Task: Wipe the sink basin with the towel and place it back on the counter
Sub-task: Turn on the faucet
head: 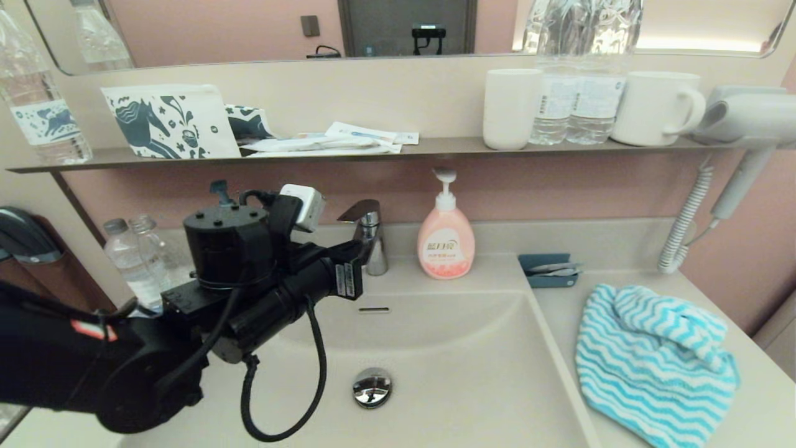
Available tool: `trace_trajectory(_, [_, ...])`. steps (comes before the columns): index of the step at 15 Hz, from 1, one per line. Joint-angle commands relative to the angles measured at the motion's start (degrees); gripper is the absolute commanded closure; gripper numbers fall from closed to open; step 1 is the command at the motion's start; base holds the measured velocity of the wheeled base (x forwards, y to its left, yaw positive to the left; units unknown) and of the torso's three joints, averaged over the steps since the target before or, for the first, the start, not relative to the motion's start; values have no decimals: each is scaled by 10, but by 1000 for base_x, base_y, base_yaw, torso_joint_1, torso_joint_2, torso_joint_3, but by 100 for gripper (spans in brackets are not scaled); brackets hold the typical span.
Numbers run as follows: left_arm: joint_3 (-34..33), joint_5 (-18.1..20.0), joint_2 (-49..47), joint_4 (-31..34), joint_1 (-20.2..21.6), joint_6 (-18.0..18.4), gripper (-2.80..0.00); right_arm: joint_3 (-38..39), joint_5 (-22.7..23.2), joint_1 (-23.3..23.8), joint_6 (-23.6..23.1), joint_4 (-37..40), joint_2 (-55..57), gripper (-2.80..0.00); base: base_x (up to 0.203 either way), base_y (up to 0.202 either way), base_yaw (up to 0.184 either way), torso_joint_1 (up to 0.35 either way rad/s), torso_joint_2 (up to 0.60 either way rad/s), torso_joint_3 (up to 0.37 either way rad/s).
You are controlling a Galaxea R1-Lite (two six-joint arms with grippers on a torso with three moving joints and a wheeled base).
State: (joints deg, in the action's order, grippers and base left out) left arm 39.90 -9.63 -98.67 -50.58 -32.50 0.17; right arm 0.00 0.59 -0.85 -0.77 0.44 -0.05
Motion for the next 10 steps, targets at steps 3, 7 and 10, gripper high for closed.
trace_trajectory(3, [34, -11, -50, -6, 3, 9, 0, 0, 0, 0, -1, 0, 0, 0, 0, 0, 0, 0, 0, 0])
trace_trajectory(7, [63, -17, -80, -35, 31, 42, 0, 0, 0, 0, -1, 0, 0, 0, 0, 0, 0, 0, 0, 0])
trace_trajectory(10, [64, -16, -90, -37, 48, 59, 0, 0, 0, 0, 0, 0, 0, 0, 0, 0, 0, 0, 0, 0])
